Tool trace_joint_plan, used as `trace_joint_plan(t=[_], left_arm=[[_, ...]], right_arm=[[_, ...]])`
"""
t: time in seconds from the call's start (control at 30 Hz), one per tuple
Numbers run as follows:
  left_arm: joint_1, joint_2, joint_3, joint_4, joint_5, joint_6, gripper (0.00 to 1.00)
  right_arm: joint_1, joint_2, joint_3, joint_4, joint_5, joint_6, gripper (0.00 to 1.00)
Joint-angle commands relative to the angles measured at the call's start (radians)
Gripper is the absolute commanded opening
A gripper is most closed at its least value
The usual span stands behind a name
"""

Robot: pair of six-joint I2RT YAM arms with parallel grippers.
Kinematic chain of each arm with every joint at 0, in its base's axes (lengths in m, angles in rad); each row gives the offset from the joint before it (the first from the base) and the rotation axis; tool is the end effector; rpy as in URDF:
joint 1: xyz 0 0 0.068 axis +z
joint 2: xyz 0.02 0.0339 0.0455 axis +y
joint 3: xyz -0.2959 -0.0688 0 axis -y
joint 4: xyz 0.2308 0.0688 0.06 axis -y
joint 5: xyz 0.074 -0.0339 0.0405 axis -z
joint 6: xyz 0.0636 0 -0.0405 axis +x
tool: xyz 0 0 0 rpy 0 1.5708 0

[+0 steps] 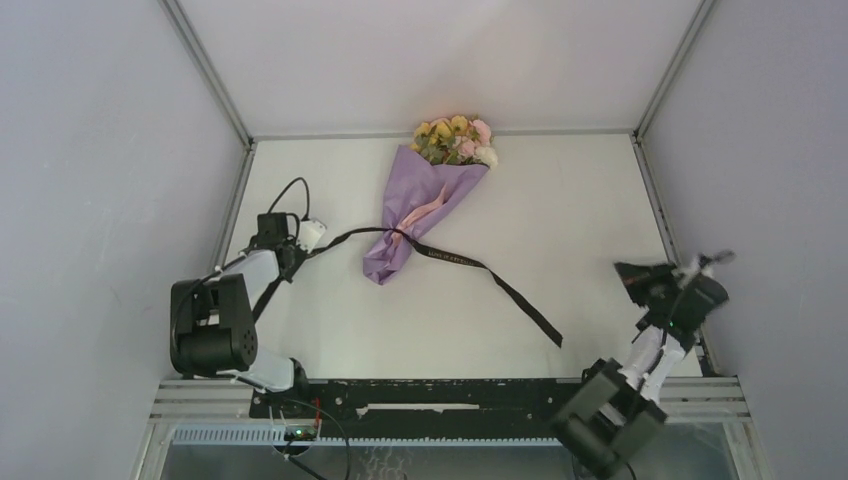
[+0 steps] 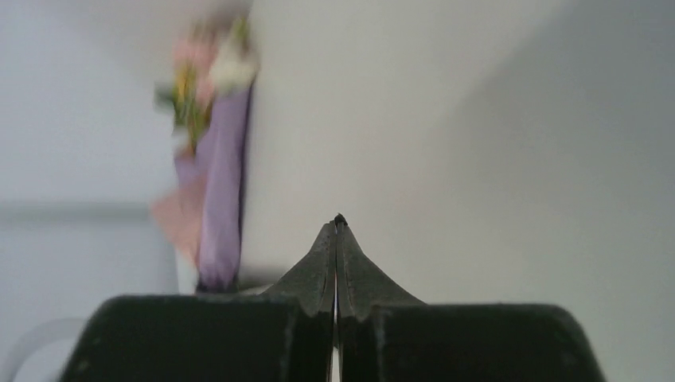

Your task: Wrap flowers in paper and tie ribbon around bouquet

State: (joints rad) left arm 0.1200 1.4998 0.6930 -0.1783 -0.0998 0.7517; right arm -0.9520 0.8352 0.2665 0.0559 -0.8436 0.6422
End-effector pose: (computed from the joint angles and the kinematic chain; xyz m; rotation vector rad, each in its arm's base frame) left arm 0.2751 0.0396 0.1691 0.7750 2.4983 0.4513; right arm 0.1254 -0.0943 0.2021 1.0093 1.6816 0.6700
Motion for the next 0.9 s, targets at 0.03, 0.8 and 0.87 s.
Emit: trace_joint_plan(t=[0.03, 0.8, 0.87], left_arm=[[-0.086, -0.113, 0.024, -0.076, 0.084, 0.029, 0.00], [-0.105, -0.180, 0.090, -0.187, 0.171, -0.036, 0.00], [-0.105, -0.180, 0.092, -0.189, 0.176, -0.039, 0.00]], right_arm=[[0.740, 0.003, 0.242, -0.121, 0.277, -0.368, 0.12], [1.636, 1.242, 1.264, -0.440, 0.481, -0.985, 0.79], [1.639, 1.256, 1.250, -0.419, 0.483, -0.967, 0.70]])
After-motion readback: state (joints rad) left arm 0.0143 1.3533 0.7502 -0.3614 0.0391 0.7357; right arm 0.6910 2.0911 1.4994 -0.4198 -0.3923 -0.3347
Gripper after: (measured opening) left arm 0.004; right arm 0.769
